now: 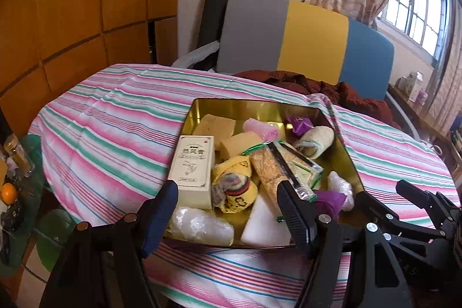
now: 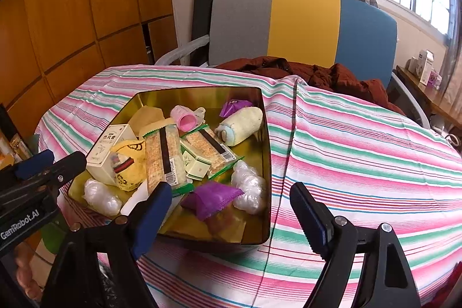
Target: Organize objects
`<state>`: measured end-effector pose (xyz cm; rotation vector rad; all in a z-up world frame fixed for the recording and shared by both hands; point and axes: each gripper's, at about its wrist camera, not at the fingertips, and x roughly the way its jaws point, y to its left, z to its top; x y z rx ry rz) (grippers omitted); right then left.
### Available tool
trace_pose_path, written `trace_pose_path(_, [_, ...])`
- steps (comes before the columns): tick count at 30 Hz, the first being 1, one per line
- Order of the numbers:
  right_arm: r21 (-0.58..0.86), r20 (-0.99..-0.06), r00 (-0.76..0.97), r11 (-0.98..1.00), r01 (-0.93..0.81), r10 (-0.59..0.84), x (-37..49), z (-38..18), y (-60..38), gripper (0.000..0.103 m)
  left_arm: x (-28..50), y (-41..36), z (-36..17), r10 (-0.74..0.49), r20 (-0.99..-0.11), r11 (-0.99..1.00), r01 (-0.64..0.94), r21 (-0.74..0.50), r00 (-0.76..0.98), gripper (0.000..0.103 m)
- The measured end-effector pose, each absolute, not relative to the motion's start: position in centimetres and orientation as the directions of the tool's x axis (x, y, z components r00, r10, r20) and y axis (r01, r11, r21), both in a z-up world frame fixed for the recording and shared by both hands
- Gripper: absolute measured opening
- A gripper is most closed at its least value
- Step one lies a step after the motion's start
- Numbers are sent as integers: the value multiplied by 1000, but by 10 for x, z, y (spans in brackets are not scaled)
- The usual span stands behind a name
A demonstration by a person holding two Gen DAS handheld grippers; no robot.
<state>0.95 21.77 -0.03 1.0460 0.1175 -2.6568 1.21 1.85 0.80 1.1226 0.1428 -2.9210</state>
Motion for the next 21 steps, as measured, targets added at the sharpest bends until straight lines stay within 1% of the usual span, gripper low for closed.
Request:
trace_pose_path(2, [21, -679, -698, -956, 292, -228, 8, -1, 216, 88, 10, 18, 8, 17, -671, -996, 48, -79, -741, 72])
trace_pose_path(10, [-27, -699, -686, -951, 308, -202, -7, -7, 208, 88, 0, 20, 6, -20, -649, -999, 41, -17, -760, 72])
trace_pose_path(13, [-31, -701, -687, -954, 298, -191, -14, -8, 207, 88, -7, 24, 2, -13, -658, -1000, 11, 8, -753, 72])
trace_pose_path(14, [-30, -701, -687, -955, 296, -191, -16, -8, 206, 88, -8, 25, 1, 3, -663, -1000, -3, 0, -748, 72])
trace_pose_path(16, [-34, -700, -691, -958, 286, -182, -18, -9, 205, 88, -9, 23, -2, 82, -671, -997, -57, -58, -737, 72])
trace_pose_path(18, [-29, -698, -693, -961, 276, -178, -21, -9, 204, 88, -9, 22, -4, 125, -673, -992, -80, -98, -729, 72])
trace_pose_path(19, [-27, -698, -693, -961, 274, -178, -23, -9, 203, 89, -10, 21, -5, 132, -679, -991, -81, -106, -722, 72])
trace_pose_path(21, [-31, -699, -695, -964, 264, -168, -25, -9, 202, 91, -11, 22, -7, 108, -694, -994, -59, -93, -712, 72])
